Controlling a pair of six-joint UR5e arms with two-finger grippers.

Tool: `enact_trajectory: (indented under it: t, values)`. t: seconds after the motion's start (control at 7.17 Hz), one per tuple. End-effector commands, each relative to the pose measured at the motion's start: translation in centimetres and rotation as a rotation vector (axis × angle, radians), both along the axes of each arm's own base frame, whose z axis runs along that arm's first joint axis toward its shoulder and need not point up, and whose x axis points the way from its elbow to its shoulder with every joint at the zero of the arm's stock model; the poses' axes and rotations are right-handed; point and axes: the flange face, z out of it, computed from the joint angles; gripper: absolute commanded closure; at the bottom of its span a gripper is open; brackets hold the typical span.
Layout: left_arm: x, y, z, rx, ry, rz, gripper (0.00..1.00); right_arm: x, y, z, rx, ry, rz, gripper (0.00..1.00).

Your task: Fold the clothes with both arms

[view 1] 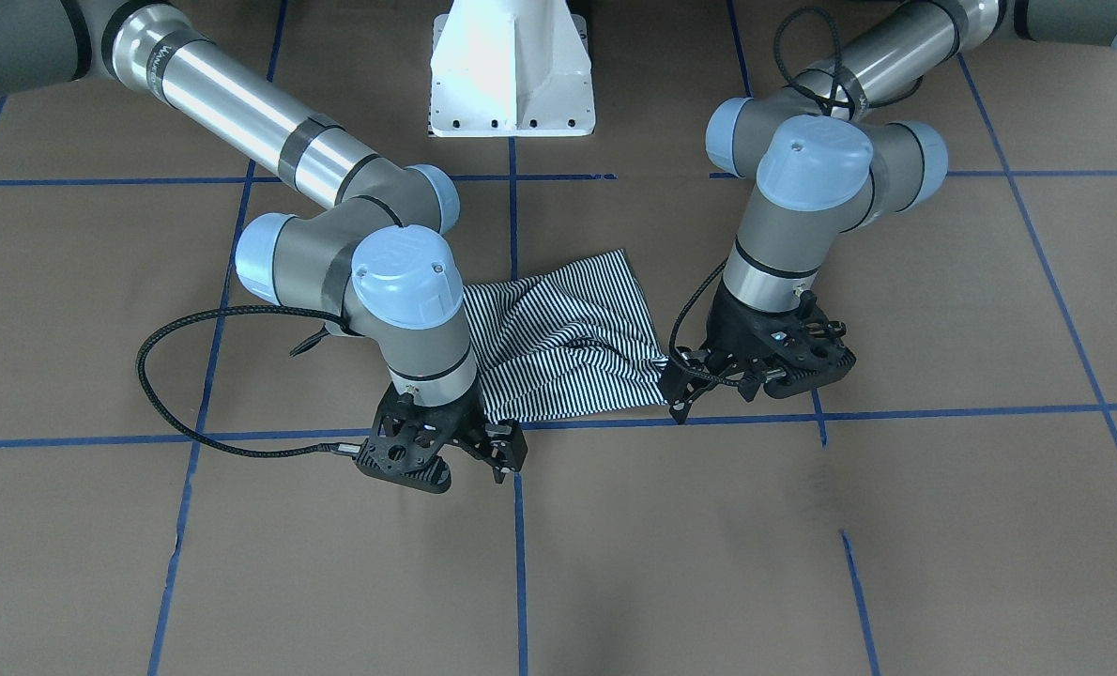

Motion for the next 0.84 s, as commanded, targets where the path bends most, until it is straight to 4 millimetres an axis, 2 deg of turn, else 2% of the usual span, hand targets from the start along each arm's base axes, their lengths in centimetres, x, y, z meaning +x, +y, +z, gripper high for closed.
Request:
enact_trajectory:
  t: [0.0, 0.14, 0.28, 0.42, 0.56, 0.7]
  values:
    - [-4.6, 1.2, 1.2, 0.040, 0.010, 0.065, 0.00, 2.7, 3.1, -4.8, -0.012, 0.051, -0.101, 0.00]
    - [-7.6, 1.2, 1.6, 0.057, 0.010, 0.085, 0.00, 2.0, 7.7, -6.6, 0.022, 0.094, -0.194, 0.00]
    - [-8.8, 1.5, 2.7, 0.063, -0.002, 0.096, 0.00, -0.4, 11.1, -6.9, 0.031, 0.163, -0.280, 0.00]
    - [-9.2, 1.3, 3.0, 0.060, -0.006, 0.091, 0.00, -3.5, 14.2, -5.6, 0.066, 0.206, -0.353, 0.00]
    - [-9.2, 1.4, 3.3, 0.057, -0.008, 0.091, 0.00, -5.3, 15.5, -4.9, 0.141, 0.259, -0.404, 0.00]
    - [-9.3, 1.4, 3.2, 0.057, -0.007, 0.090, 0.00, -6.1, 15.2, -4.1, 0.179, 0.295, -0.432, 0.00]
